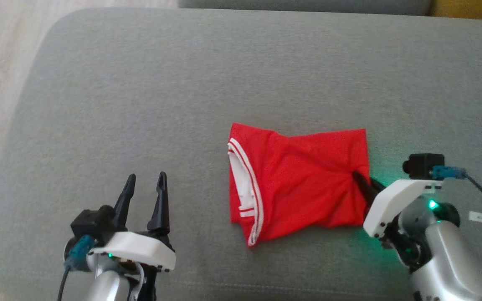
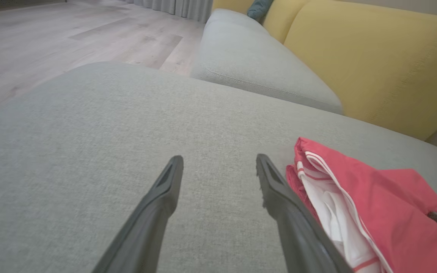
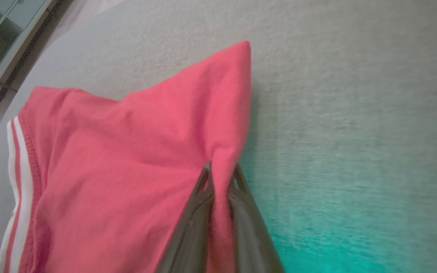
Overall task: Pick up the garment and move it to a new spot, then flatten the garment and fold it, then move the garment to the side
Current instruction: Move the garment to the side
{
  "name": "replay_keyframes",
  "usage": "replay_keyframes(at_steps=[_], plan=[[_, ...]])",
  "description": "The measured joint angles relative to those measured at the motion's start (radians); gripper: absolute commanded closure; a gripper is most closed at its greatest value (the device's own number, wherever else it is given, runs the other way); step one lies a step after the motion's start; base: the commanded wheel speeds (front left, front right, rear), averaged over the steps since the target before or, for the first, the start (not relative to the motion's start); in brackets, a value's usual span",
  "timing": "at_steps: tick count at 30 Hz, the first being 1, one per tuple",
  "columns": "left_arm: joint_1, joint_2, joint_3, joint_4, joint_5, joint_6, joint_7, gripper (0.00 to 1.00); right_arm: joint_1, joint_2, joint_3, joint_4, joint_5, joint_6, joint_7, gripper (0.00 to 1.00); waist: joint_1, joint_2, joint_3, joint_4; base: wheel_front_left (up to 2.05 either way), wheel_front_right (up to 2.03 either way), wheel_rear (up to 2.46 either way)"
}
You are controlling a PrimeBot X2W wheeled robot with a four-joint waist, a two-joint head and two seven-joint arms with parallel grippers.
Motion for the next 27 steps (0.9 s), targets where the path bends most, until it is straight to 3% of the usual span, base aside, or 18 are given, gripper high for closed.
replay_keyframes(at_steps=[6, 12, 21, 27], plan=[[0.0, 0.001, 0.005, -0.005, 0.017, -0.016, 0.0, 0.0, -0.023, -0.05, -0.043, -0.041, -0.006, 0.0, -0.025, 1.0, 0.0, 0.0, 0.0, -0.077, 0.0, 0.0, 0.0], [-0.008, 0.002, -0.004, -0.022, 0.032, -0.024, 0.0, 0.0, -0.039, -0.102, -0.096, -0.132, -0.028, 0.0, -0.014, 1.0, 0.0, 0.0, 0.017, -0.196, 0.0, 0.0, 0.0], [-0.097, 0.017, -0.017, -0.037, 0.058, -0.033, 0.005, 0.0, -0.078, -0.086, -0.141, -0.203, -0.038, 0.0, -0.025, 1.0, 0.0001, 0.0, 0.097, -0.379, 0.0, 0.0, 0.0], [-0.115, 0.021, -0.035, -0.034, 0.058, -0.034, 0.011, 0.0, -0.086, -0.061, -0.138, -0.201, -0.038, 0.0, -0.044, 1.0, 0.0002, 0.0, 0.148, -0.425, 0.0, 0.0, 0.0]])
